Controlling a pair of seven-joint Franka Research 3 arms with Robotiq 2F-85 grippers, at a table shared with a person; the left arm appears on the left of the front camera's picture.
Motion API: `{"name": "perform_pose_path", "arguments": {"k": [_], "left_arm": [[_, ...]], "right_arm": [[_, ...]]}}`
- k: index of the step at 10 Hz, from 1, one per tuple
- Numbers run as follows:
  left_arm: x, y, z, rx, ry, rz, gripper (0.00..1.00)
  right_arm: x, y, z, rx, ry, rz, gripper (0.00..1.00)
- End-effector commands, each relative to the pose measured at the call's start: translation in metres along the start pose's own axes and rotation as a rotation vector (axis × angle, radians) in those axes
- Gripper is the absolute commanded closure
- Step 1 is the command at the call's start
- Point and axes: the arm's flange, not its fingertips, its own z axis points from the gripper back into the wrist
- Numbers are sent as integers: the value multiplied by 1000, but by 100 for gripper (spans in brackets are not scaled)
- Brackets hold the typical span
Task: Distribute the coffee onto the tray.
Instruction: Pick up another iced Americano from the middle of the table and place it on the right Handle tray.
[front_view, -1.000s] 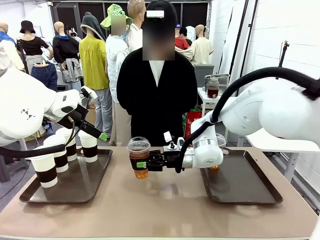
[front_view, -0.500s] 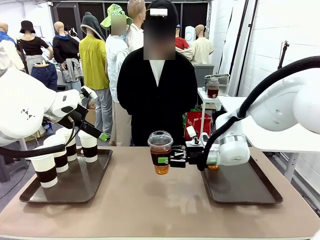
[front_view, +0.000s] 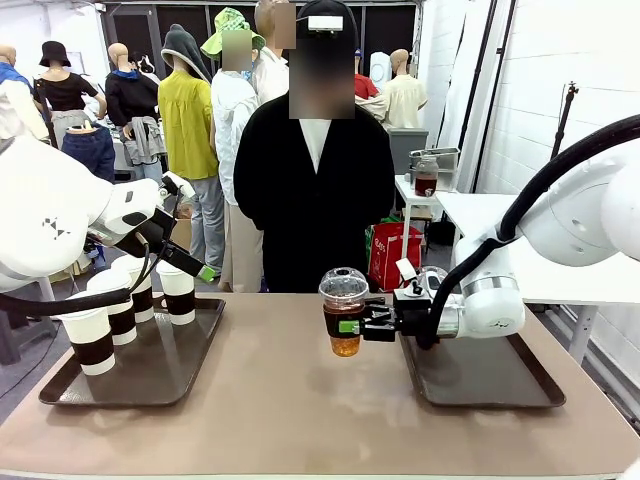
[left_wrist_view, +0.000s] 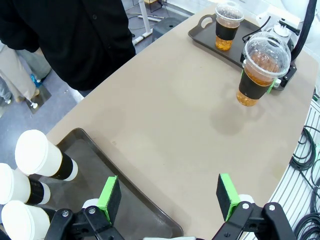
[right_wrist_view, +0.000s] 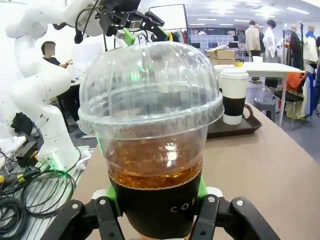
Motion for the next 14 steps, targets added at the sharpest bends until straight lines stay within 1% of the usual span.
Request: {"name": "perform_pose_path", "arguments": {"k": [1, 3, 7, 10, 12, 14], "left_arm": [[-1, 1, 0, -7, 2, 5, 0], [-1, 1, 0, -7, 2, 5, 0], [-1, 1, 0, -7, 2, 5, 0], [-1, 1, 0, -7, 2, 5, 0], [-1, 1, 0, -7, 2, 5, 0], [-1, 1, 0, -7, 2, 5, 0]], "right_arm": [[6, -1, -5, 3, -8, 17, 40], [-1, -5, 4, 16, 13, -5, 40], [9, 10, 70, -52, -10, 5, 40], [13, 20, 110, -109, -34, 20, 40], [7, 26, 138, -117, -48, 14, 40], [0, 30, 158, -129, -35, 32, 40]]}}
